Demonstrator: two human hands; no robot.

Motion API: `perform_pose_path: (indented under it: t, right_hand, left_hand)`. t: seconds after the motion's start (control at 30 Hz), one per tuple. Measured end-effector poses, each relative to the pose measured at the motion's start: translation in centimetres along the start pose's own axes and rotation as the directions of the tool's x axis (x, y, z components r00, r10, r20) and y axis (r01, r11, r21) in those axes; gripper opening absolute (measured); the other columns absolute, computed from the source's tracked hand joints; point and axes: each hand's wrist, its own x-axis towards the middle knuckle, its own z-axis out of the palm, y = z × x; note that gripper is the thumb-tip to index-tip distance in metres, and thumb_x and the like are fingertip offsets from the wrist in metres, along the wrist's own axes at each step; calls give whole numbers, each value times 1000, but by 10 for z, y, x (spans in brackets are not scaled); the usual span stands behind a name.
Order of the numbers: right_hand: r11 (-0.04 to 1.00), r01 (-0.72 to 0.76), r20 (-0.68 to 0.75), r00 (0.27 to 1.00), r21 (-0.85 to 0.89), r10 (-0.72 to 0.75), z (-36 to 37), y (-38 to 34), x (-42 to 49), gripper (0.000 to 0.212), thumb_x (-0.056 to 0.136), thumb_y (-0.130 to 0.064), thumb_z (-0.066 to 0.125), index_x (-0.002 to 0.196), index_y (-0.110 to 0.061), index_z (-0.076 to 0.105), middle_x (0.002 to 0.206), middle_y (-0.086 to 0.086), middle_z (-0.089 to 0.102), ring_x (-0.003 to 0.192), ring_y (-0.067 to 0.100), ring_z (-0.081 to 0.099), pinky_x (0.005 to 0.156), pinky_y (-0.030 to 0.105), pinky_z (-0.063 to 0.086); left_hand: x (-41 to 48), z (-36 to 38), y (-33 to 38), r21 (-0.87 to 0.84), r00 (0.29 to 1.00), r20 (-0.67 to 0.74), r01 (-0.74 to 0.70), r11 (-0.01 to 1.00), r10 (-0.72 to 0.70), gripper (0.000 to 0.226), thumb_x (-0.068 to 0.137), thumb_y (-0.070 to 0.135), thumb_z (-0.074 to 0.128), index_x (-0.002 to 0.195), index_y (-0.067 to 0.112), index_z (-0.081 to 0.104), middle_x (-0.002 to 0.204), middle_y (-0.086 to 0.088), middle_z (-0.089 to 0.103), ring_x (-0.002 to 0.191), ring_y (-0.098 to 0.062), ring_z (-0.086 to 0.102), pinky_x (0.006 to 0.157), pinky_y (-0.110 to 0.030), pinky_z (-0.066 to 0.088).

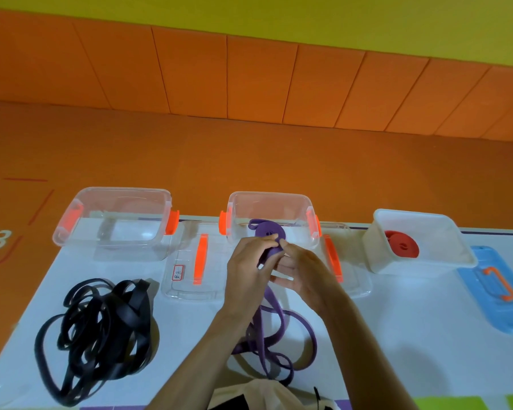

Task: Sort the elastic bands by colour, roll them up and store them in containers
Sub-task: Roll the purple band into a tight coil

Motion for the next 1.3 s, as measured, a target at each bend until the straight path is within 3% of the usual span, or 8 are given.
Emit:
perform_pose_path:
  t: [0.27, 0.43, 0.53, 0.7, 0.93, 1.1, 1.23, 1.3]
  right_hand:
    - [996, 66, -112, 991, -58, -72, -5, 0, 0, 24, 103, -27, 66, 110, -6, 73, 112, 15, 77, 115, 26, 71, 108, 46, 54]
    - [997, 55, -115, 991, -61, -62, -8, -8, 0, 18, 95, -46, 73, 92, -31, 82, 108, 5, 80, 114, 19, 73, 101, 39, 54]
    - [998, 33, -42, 999, -52, -36, -6, -7, 0, 20, 92, -54, 72, 105, -42, 80, 116, -1, 79, 118, 12, 71, 102, 39, 51]
    - [990, 110, -6, 994, -85, -111, -8, -15, -3, 23, 88, -52, 75, 101, -34, 81, 110, 1, 79, 112, 19, 74, 96, 37, 58]
    - [883, 412, 118, 911, -223, -395, -29, -33, -14, 27, 82, -22, 81, 103, -7, 74, 93, 16, 75, 79, 25, 74, 74, 28, 61]
    - [916, 387, 35, 922, -107, -385, -28, -32, -15, 30, 82, -5, 83, 108, 6, 70, 105, 28, 73, 90, 34, 77, 82, 32, 63]
    - [949, 314, 78, 947, -4, -313, -27, -30, -15, 27, 76, -6, 86, 98, -1, 71, 108, 24, 75, 95, 33, 77, 82, 30, 63]
    - [958, 274, 107, 958, -85, -264, -30, -29, -14, 25, 82, 0, 84, 100, 4, 66, 105, 22, 76, 94, 32, 77, 81, 29, 62]
  left_hand:
    - [0, 2, -1, -134, 983, 48, 183, 974, -178, 39, 89, 27, 85, 124, 22, 70, 124, 10, 72, 112, -11, 67, 89, -5, 49]
    - [3, -1, 0, -159, 994, 5, 108, 981, -108, 33, 88, 20, 86, 119, 18, 75, 117, 6, 76, 110, -13, 70, 90, -10, 53]
    - [4, -1, 1, -133, 999, -35, 27, 991, -32, 29, 87, 14, 86, 115, 13, 77, 115, 5, 76, 108, -10, 70, 92, -12, 54]
    - [6, -5, 0, -158, 996, -78, -49, 986, 37, 30, 85, 14, 87, 113, 10, 78, 118, 5, 75, 114, -10, 68, 93, -9, 51]
    - [20, -12, 8, -495, 999, 36, 33, 868, -18, 29, 80, 14, 93, 99, 33, 80, 106, 7, 77, 102, -20, 76, 85, -22, 59]
    - [21, -10, 7, -555, 992, 103, 116, 824, -70, 31, 82, 14, 90, 102, 37, 83, 107, 6, 81, 99, -13, 77, 87, -18, 57]
    - [26, -18, 6, -575, 983, 167, 158, 803, -74, 27, 80, 21, 90, 103, 36, 85, 107, 4, 81, 100, -11, 76, 88, -20, 57]
    - [26, -23, 3, -511, 979, 196, 147, 847, -52, 25, 83, 24, 88, 105, 33, 84, 107, 7, 80, 102, -11, 74, 89, -22, 57]
